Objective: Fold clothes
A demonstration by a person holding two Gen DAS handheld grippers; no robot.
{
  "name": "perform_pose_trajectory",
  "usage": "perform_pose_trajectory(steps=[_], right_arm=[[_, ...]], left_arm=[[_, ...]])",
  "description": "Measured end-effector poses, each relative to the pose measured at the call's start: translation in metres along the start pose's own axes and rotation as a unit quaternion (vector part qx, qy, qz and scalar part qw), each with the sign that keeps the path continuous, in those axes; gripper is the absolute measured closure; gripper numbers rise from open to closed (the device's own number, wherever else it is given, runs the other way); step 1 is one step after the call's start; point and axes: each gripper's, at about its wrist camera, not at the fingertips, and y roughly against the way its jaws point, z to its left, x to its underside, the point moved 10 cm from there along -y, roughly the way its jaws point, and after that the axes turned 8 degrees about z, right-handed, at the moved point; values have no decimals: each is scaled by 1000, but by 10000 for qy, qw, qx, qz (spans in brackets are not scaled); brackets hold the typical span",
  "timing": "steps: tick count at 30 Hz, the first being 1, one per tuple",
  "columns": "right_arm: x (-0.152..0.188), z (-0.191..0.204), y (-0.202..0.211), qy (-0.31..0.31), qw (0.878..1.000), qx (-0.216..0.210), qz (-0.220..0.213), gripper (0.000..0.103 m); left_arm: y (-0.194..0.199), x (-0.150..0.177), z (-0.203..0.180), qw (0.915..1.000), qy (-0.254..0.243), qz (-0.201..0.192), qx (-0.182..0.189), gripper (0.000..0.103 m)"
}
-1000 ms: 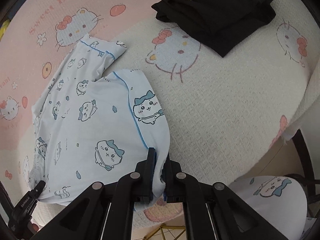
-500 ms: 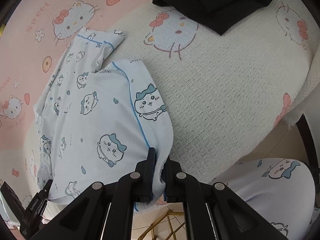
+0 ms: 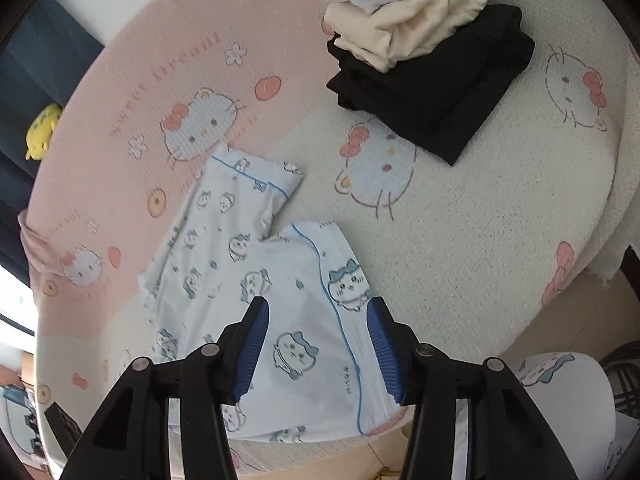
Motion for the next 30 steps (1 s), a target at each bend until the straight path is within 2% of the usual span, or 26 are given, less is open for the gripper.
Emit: perform_pose_trajectory(steps=[5, 10, 13, 15, 22, 25, 30], right_arm=[[15, 3, -3, 92, 9992, -228, 330, 51], [23, 7, 4, 837, 9941, -78, 685, 50], [10, 14, -3, 1276, 9877, 6, 909, 48], [3, 14, -9, 1310, 9858, -93, 1042, 47], [-11, -14, -32, 219, 9852, -1120, 1276, 47], [-7, -40, -43, -473, 9793, -1256, 1513, 47], [-12, -52, -45, -699, 9747, -1475, 1524, 47]], left_arm=[[-1, -10, -1, 10000, -67, 47, -50, 46], [-2, -17, 3, 9992, -174, 99, -332, 46], [-2, -22, -6, 9982, -408, 116, -433, 46], [-3, -26, -14, 9969, -589, 136, -509, 46], [-19, -31, -57, 9857, -1396, 318, -891, 46], [-28, -31, -82, 9810, -1669, 405, -901, 46], [-52, -27, -129, 9727, -2080, 598, -839, 46]])
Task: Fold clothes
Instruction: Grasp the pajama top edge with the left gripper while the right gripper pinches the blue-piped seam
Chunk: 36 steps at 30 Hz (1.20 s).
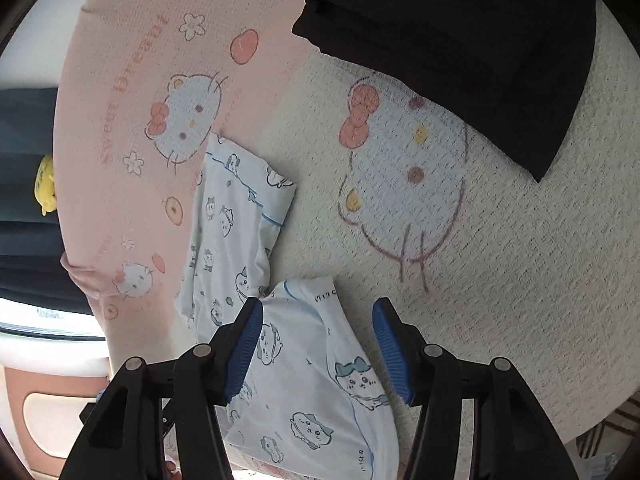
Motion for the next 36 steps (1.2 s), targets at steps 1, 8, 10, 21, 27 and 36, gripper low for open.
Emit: perform_pose_trajectory(steps=[1, 8, 10, 21, 27, 36], right_arm=[[-1, 0, 0, -28, 10000, -86, 20, 47], [-6, -16, -8, -665, 9953, -617, 328, 47], [-8, -18, -11, -815, 9929, -772, 382, 47], [-9, -10, -32, -777, 9889, -814, 969, 56], [1, -11, -42, -890, 9852, -751, 1260, 77], [-9, 4, -37, -1104, 9745, -1464, 1292, 89]], left_arm=[[-5, -3, -10, 9999, -95, 49, 1, 46], [-38, -10, -81, 9966, -725, 389, 64, 46], [-45, -10, -98, 9954, -819, 483, 145, 46], [-78, -6, -165, 9889, -1064, 926, 460, 46], [-89, -4, -182, 9867, -1077, 1074, 570, 46], [-96, 4, -203, 9824, -1214, 1208, 751, 46]])
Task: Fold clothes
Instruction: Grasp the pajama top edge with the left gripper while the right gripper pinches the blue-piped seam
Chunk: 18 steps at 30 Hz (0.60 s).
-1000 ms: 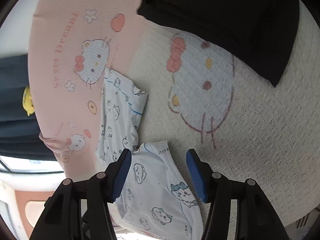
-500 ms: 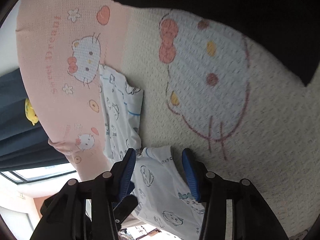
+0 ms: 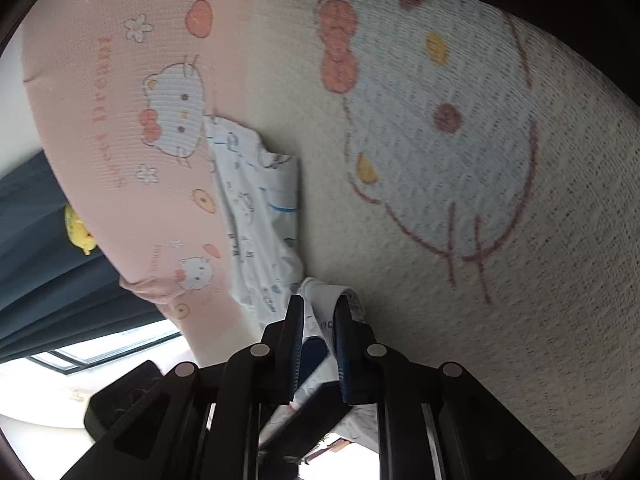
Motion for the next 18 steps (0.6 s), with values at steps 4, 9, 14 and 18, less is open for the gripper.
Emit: perform_pose_trajectory(steps=[4, 9, 14, 18], right_arm=[[0, 12, 2, 66, 9996, -262, 51, 89], [5, 21, -5, 226, 9990, -337, 179, 89], [7, 28, -5, 562, 9983, -100, 126, 87], [4, 21, -3, 816, 9956, 467, -18, 86]], left_arm=[[-4, 3, -2, 9999, -109, 23, -93, 46], [-7, 4, 0, 9992, -255, -118, -267, 46], [-6, 6, 12, 9955, -488, -321, -750, 86], [-6, 8, 28, 9979, -177, -270, -561, 89]])
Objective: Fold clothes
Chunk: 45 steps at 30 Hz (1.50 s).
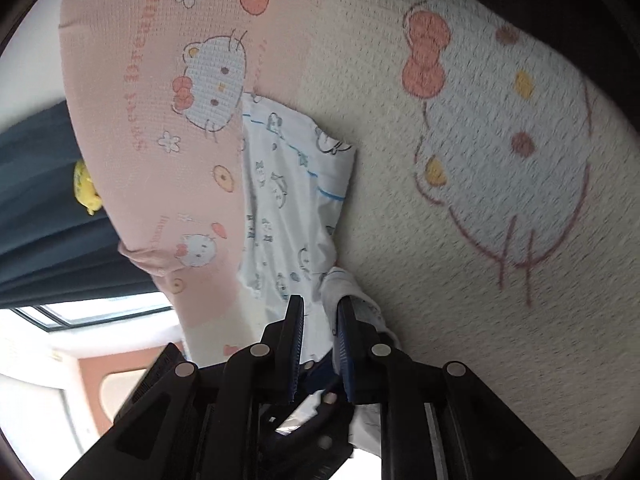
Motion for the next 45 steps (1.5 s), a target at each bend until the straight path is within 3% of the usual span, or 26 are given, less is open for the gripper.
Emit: perform_pose_trajectory(steps=[4, 8, 14, 19, 23, 26, 29, 30, 31, 32, 33, 40, 43, 45], right_arm=[[1, -7, 6, 285, 9975, 629, -153, 86], [3, -8, 13, 494, 9948, 840, -281, 74], [17, -4, -5, 1114, 9827, 1477, 38, 73], [23, 1, -16, 1746, 9627, 2063, 100, 61], [16, -2, -28, 2105, 9450, 2501, 53, 61], [8, 6, -33, 2608, 9232, 2819, -118, 61], [5, 9, -39, 2807, 9148, 2897, -204, 61], [3, 9, -39, 2804, 9155, 2873, -253, 62], [2, 9, -39, 2764, 9182, 2822, -292, 70], [0, 8, -40, 2702, 9212, 2783, -298, 79], [-1, 6, -40, 2652, 9224, 2790, -313, 94], [-7, 11, -20, 2749, 8951, 3385, -924, 99], [-13, 3, -8, 2505, 8963, 3501, -1063, 99], [-14, -4, -4, 2203, 9099, 3349, -1064, 99]], left_arm=[[0, 3, 19, 9997, 246, 8, -4, 89], [2, 6, 34, 9990, 438, 0, -12, 89], [3, 10, 48, 9981, 608, -9, 26, 89], [2, 12, 54, 9979, 636, -21, 89, 89], [2, 12, 54, 9978, 643, -52, 125, 89], [2, 12, 54, 9979, 630, -71, 116, 89], [0, 10, 51, 9978, 644, -86, 106, 89], [0, 10, 51, 9978, 651, -94, 108, 89], [-1, 9, 50, 9978, 647, -112, 125, 89], [-1, 7, 48, 9978, 641, -132, 146, 89], [0, 7, 45, 9977, 622, -153, 210, 89], [11, 5, 23, 9980, 343, -244, 474, 92], [11, 3, 13, 9980, 254, -222, 543, 92], [10, 3, 8, 9982, 194, -193, 534, 92]])
